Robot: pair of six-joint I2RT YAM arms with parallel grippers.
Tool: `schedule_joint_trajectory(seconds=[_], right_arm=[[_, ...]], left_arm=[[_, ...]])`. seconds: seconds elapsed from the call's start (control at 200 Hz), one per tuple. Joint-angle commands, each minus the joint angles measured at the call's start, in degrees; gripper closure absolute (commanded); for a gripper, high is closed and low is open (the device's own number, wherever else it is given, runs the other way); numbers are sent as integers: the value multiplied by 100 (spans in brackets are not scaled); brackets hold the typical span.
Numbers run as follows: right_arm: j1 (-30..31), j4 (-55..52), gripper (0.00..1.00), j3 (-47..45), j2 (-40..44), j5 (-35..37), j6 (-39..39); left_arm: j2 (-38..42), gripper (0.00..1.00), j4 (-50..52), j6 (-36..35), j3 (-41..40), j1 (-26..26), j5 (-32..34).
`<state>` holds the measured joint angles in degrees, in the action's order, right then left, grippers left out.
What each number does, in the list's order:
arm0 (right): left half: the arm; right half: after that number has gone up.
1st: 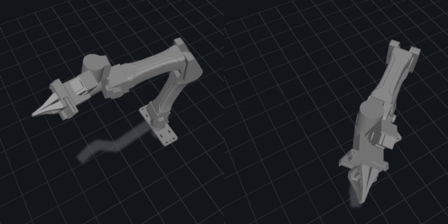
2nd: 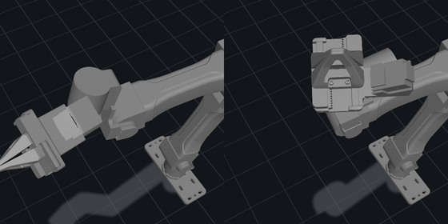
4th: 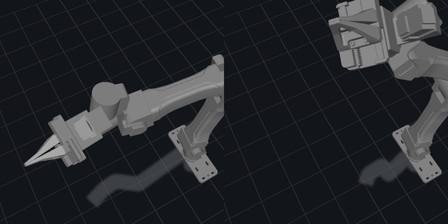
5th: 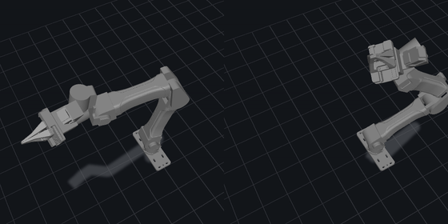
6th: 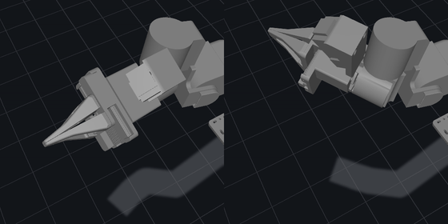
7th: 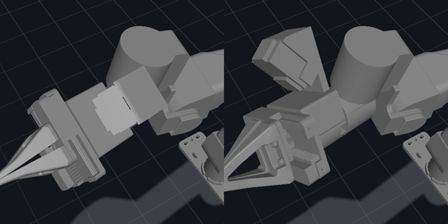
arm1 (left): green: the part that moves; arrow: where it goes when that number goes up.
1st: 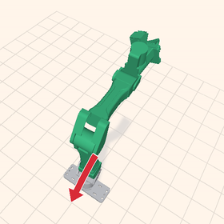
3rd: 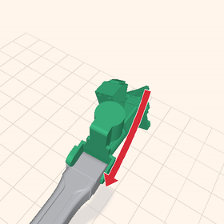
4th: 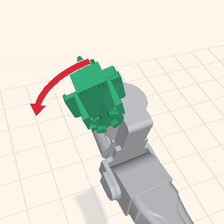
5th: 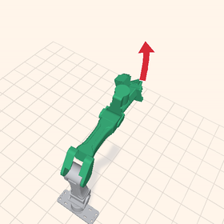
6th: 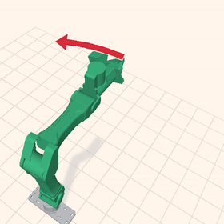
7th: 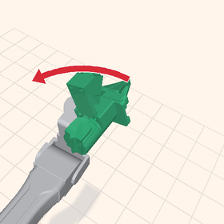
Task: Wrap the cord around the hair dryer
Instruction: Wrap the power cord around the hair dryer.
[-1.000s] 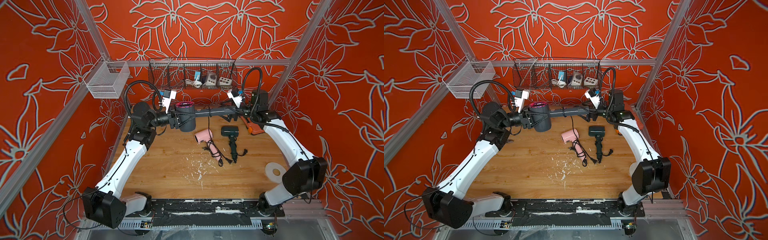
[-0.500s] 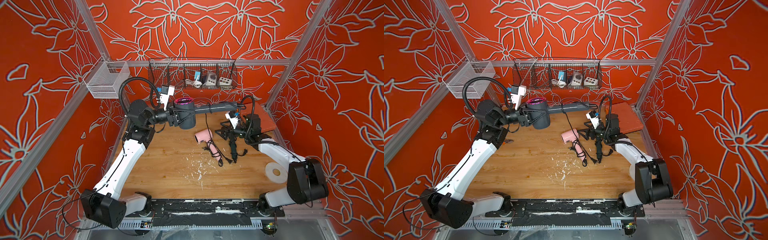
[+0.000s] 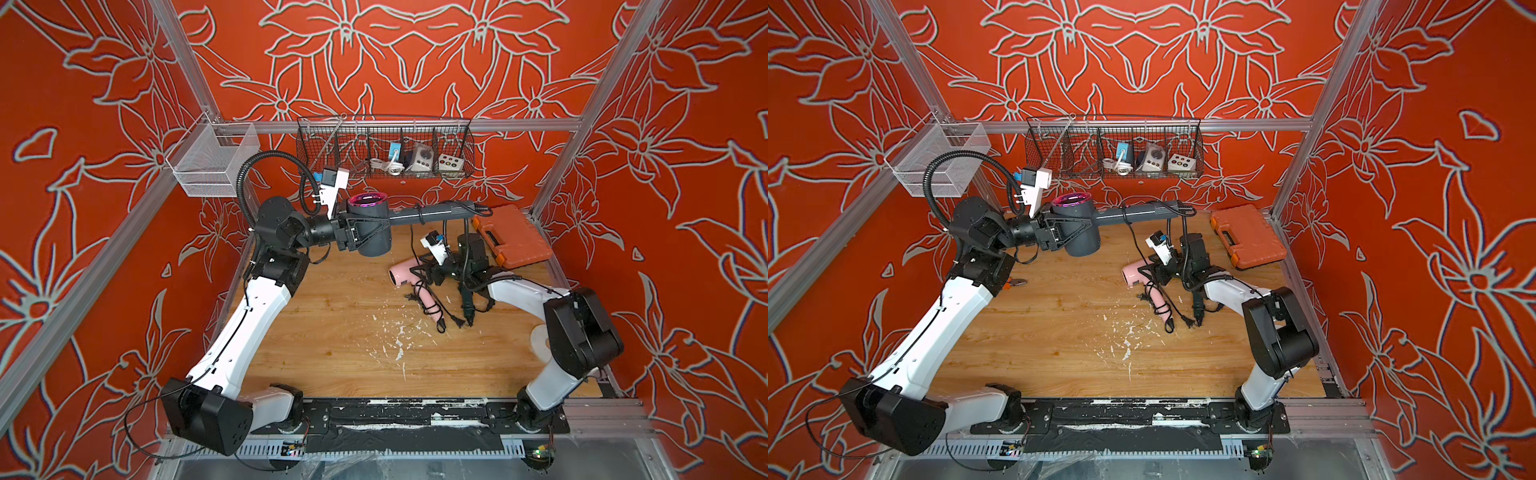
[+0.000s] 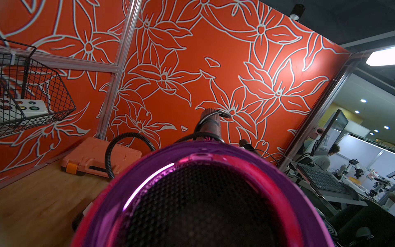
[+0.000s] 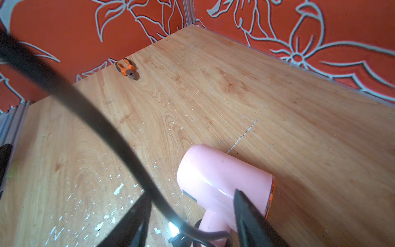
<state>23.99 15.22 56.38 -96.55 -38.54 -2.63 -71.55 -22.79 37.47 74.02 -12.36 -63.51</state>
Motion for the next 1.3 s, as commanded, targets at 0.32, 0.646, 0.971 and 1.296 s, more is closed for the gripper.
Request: schedule_joint_trajectory(seconds=[0.32, 0.646, 0.971, 1.296], right_arm=[[138, 366, 100, -117, 254, 397, 12], [870, -744, 100, -795, 1622, 1234, -882], [1913, -2883, 100, 14, 2716, 2209, -1663], [2718, -4914, 100, 1348, 3351, 2910, -2229]], left_arm=[[-61, 100, -527, 198, 218, 49, 616], [-236, 100, -628, 493, 208, 476, 2009], [-636, 100, 528, -488, 593, 790, 2599], [-814, 100, 1371, -1481, 381, 896, 2939]])
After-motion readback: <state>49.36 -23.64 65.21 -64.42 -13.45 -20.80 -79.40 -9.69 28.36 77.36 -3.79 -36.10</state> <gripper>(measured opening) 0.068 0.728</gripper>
